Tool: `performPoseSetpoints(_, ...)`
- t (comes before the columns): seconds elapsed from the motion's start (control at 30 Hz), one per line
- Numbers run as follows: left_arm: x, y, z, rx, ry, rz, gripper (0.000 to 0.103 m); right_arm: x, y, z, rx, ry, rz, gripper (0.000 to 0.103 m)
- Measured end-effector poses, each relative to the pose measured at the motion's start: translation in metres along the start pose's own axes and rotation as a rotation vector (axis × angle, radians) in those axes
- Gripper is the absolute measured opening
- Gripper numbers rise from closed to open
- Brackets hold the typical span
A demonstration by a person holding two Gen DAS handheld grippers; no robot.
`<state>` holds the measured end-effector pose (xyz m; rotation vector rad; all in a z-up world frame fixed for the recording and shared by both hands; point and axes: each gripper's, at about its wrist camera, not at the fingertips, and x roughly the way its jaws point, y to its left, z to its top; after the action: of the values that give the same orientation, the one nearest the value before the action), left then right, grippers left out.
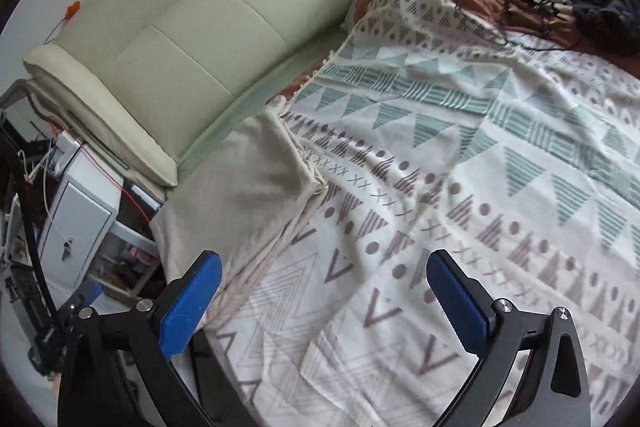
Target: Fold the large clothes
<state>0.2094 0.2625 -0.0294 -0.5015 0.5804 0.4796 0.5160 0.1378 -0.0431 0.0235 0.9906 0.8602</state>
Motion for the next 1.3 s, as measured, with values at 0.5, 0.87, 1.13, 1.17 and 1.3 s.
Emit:
performPoseSetpoints(0.5, -0.078, -0.096, -0.038, 0.178, -0.084, -0.002, 0.103, -0.123, -0.026, -0.051, -0.098, -0.145, -0.094, 0.102)
performPoseSetpoints(0.87, -0.115, -0.144, -0.077, 0.261, -0.127, -0.043, 0.103, -0.203, -0.046, -0.103, -0.165, -0.263, -0.185, 0.102)
performPoseSetpoints(1.13, -0.137, -0.165, -0.107, 0.318, -0.151, -0.059, 0.102, -0.246, -0.053, -0.147, -0.195, -0.345, -0.207, 0.102)
performPoseSetpoints(1.17, -0.139, -0.166, -0.111, 0.322, -0.156, -0.058, 0.102, -0.25, -0.051, -0.154, -0.206, -0.351, -0.212, 0.102)
performPoseSetpoints(1.3, -0.146, -0.165, -0.126, 0.309, -0.158, -0.07, 0.102, -0.261, -0.046, -0.181, -0.22, -0.369, -0.225, 0.102)
